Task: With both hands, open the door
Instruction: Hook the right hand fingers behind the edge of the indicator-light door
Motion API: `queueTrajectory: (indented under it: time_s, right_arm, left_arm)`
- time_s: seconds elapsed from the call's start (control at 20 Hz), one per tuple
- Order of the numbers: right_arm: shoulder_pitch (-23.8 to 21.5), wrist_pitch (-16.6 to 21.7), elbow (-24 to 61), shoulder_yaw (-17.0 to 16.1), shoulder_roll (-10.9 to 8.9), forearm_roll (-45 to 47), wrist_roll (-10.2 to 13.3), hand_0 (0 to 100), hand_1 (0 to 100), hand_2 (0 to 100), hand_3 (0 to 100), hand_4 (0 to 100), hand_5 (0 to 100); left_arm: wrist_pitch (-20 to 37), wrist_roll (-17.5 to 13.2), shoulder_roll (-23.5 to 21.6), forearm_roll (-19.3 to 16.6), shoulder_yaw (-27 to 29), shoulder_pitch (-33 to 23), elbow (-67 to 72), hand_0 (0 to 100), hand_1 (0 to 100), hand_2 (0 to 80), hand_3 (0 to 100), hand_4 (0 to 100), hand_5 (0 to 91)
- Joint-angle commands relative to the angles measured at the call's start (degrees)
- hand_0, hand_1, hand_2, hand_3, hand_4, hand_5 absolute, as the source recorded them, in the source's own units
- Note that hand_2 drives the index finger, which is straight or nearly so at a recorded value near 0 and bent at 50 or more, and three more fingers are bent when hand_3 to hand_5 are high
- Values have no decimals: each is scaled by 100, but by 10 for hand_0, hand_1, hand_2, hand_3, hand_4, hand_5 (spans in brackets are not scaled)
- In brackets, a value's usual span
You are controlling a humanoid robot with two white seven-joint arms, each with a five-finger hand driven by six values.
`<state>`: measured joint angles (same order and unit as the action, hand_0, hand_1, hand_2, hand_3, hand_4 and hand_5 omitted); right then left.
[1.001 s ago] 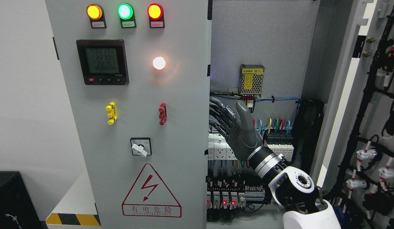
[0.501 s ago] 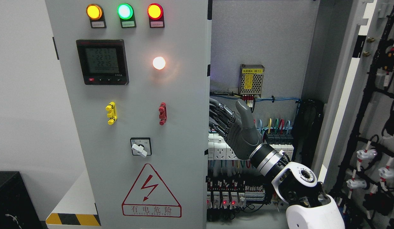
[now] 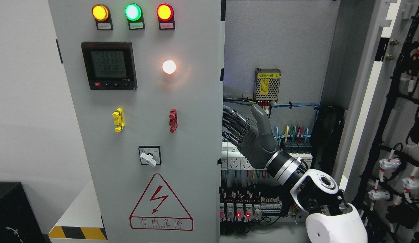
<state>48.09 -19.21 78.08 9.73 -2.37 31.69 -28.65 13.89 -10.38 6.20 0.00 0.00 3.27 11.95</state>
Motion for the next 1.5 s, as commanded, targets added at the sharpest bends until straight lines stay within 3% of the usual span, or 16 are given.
queueTrajectory:
  time_s: [0.0,0.55,0.75,0.9,1.15,1.3,1.45]
  right_arm:
    - [25,-12,-74,-15,-27,144,-9,0,0,0,0,0,0]
    - [94,-12,-109,-15,-27,144,-211,0,0,0,0,0,0]
    - [165,-223,-197,-15,-27,136,-220,0,0,0,0,0,0]
    - [165,-223,-214,-15,-27,136,-421,0,0,0,0,0,0]
    - [165,-223,-197,-50,-27,153,-466,0,0,0,0,0,0]
    - [165,-223,-197,-50,-27,153,-694,0,0,0,0,0,0]
    - [165,-223,-206,-85,-36,153,-729,0,0,0,0,0,0]
  left_arm:
    - [0,1,4,141,167,-2,0,0,0,0,0,0,0]
    - [0,1,-4,141,167,-2,0,0,0,0,0,0,0]
    - [0,1,-4,141,167,7,0,0,0,0,0,0,0]
    - [0,1,-4,141,167,7,0,0,0,0,0,0,0]
    - [0,1,4,141,167,-2,0,0,0,0,0,0,0]
    - [0,1,-4,141,167,-2,0,0,0,0,0,0,0]
    - [0,1,4,149,167,-2,0,0,0,0,0,0,0]
